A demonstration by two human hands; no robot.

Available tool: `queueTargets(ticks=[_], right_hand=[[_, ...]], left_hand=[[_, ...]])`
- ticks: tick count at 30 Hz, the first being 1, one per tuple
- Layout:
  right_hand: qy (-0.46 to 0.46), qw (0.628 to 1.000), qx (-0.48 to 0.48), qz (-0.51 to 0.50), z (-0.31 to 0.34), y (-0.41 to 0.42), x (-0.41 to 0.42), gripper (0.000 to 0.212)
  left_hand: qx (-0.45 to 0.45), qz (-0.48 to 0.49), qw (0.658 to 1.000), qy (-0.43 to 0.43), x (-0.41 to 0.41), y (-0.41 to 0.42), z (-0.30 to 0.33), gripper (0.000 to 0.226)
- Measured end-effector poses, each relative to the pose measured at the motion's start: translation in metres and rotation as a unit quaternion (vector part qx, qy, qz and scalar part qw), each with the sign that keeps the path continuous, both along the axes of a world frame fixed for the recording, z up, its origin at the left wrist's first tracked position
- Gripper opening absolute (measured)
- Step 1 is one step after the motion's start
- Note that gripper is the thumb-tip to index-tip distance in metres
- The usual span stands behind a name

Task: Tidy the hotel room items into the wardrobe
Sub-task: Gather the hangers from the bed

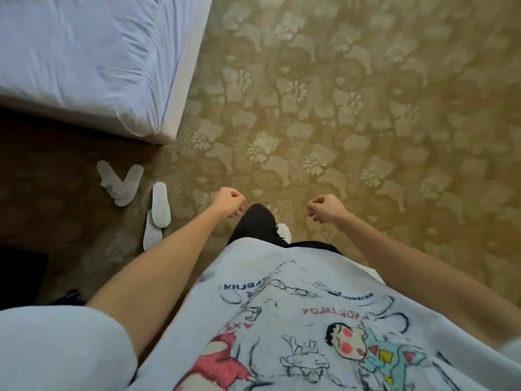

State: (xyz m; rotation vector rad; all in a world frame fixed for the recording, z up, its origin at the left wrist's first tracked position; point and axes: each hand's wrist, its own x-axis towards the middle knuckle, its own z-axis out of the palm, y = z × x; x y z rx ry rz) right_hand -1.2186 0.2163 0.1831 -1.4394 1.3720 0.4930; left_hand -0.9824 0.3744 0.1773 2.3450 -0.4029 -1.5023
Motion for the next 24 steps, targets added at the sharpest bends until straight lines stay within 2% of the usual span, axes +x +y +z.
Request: queueTargets(ticks=[8,14,18,22,24], right_hand=[[-0.094,0.979,-0.014,0.18,0.011,-0.12,0.236,0.013],[-0.036,0.97,-0.048,0.234,0.009,-0.24,0.351,0.02],[0.001,0.967,-0.089,0.238,0.014,-0.318,0.384,0.019],[0.008,0.97,-0.164,0.18,0.021,-0.395,0.411,0.015],[0.017,0.973,-0.165,0.163,0.019,-0.437,0.43,0.014]], left_hand=[[0.056,0.106,0.993,0.011,0.121,-0.044,-0.036,0.019],[0.079,0.157,0.984,0.017,0.24,-0.129,-0.04,0.02],[0.041,0.16,0.986,0.023,0.319,-0.226,-0.024,0.019],[-0.008,0.144,0.988,0.044,0.386,-0.335,-0.004,0.016],[-0.03,0.142,0.988,0.053,0.42,-0.388,-0.002,0.016]])
